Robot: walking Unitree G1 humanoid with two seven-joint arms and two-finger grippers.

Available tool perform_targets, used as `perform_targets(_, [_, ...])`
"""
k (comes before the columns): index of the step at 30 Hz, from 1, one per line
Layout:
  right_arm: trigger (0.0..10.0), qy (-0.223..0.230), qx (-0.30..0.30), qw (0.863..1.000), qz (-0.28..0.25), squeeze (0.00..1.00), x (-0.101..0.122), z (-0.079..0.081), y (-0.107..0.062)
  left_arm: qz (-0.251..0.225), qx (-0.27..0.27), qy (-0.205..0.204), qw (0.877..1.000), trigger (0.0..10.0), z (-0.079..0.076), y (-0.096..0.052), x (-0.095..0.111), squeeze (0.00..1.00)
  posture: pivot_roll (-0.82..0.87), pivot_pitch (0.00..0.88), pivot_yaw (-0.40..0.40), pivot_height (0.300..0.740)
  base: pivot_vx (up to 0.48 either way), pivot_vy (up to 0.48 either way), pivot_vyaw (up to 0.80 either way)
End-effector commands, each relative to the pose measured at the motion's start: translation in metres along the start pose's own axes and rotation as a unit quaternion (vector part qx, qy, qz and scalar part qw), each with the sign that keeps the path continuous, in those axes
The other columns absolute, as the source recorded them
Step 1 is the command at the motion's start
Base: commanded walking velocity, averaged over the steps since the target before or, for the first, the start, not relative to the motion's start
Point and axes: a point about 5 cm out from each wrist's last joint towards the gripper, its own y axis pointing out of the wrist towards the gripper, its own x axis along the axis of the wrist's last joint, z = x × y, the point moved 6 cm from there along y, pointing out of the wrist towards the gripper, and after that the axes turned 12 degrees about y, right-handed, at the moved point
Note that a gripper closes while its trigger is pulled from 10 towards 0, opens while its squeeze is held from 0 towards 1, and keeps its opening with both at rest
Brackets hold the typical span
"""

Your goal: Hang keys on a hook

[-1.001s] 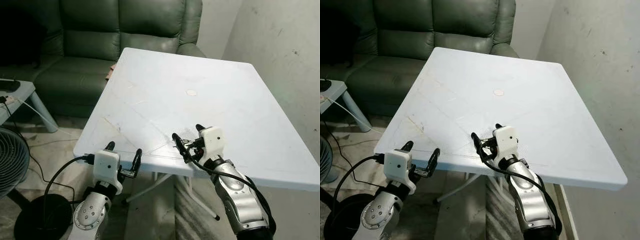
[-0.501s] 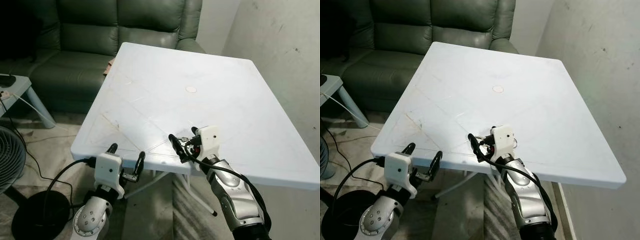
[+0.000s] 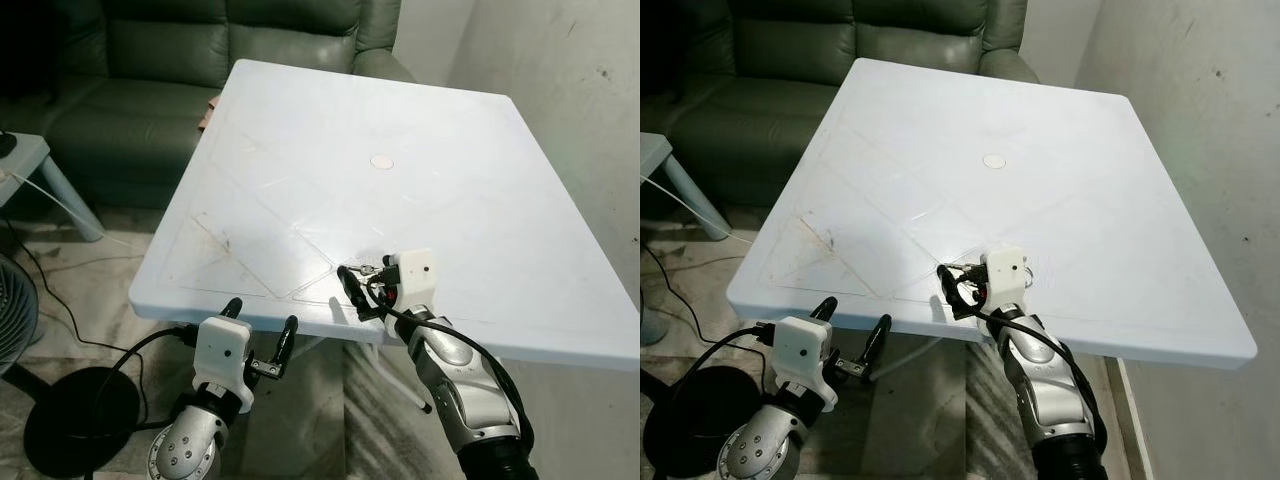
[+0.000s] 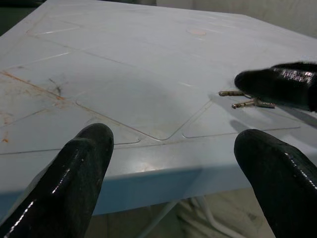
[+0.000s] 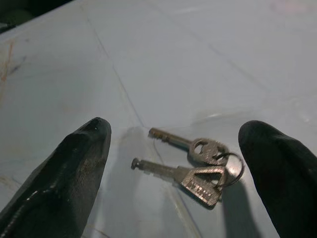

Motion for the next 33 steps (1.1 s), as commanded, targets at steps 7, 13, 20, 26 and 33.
perform_targets(7, [10.0,0.010,-0.018,1.000,0.015,0.00,-0.005,-0.010,-0.002,0.011,-0.001,-0.002,1.000,10.0,-0.002,-0.007,-0.001,0.00,0.08,0.174,-0.100,0.740,0.000,0.000,0.00])
perform_targets(13, [10.0,0.018,-0.032,0.999,0.011,0.00,-0.005,-0.021,-0.007,0.016,0.001,-0.004,1.000,10.0,-0.002,-0.008,-0.002,0.00,0.07,0.179,-0.100,0.740,0.000,0.000,0.00])
perform_targets(20, [10.0,0.033,-0.032,0.999,-0.019,0.00,0.006,-0.022,-0.007,0.016,0.000,-0.004,1.000,10.0,-0.002,-0.006,-0.002,0.00,0.06,0.179,-0.093,0.740,0.000,0.000,0.00])
perform_targets(26, [10.0,0.048,-0.036,0.998,-0.029,0.00,0.009,-0.023,-0.007,0.016,0.000,-0.003,1.000,10.0,-0.001,-0.005,-0.001,0.00,0.07,0.178,-0.091,0.740,0.000,0.000,0.00])
perform_targets(33, [10.0,0.061,-0.039,0.997,-0.037,0.00,0.012,-0.026,-0.006,0.016,0.000,-0.001,1.000,10.0,-0.001,-0.003,-0.001,0.00,0.06,0.173,-0.087,0.740,0.000,0.000,0.00])
